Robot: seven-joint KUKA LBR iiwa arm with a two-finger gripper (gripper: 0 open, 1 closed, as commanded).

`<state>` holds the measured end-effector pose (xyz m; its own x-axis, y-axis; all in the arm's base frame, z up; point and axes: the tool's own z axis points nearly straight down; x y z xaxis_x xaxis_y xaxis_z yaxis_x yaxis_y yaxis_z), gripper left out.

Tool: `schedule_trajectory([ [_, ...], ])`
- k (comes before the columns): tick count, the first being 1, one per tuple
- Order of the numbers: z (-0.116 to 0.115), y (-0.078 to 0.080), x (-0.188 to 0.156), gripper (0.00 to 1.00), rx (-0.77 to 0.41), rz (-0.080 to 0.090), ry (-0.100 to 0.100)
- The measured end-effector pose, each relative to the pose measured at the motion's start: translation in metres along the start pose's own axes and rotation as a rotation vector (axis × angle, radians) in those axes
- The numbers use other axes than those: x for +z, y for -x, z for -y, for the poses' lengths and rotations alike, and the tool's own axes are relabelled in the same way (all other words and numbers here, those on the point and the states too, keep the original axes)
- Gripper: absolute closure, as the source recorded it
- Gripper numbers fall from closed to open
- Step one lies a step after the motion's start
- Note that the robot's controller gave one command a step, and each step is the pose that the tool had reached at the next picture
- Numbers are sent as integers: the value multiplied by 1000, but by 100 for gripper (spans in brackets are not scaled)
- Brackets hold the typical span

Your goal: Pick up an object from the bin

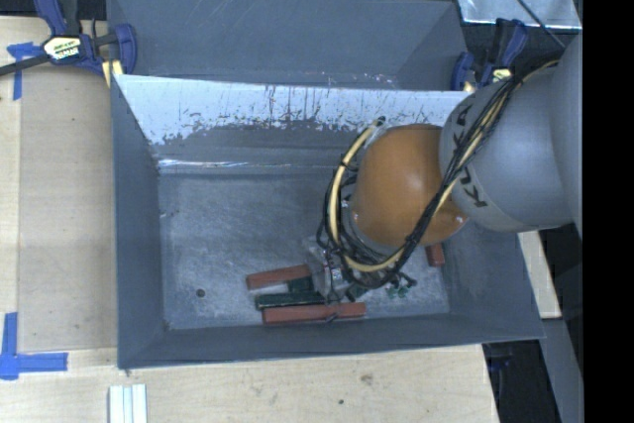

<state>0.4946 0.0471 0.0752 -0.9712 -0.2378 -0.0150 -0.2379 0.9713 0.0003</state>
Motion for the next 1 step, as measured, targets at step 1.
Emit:
schedule_trajectory([
  [1,15,5,-44,100,78,-15,0],
])
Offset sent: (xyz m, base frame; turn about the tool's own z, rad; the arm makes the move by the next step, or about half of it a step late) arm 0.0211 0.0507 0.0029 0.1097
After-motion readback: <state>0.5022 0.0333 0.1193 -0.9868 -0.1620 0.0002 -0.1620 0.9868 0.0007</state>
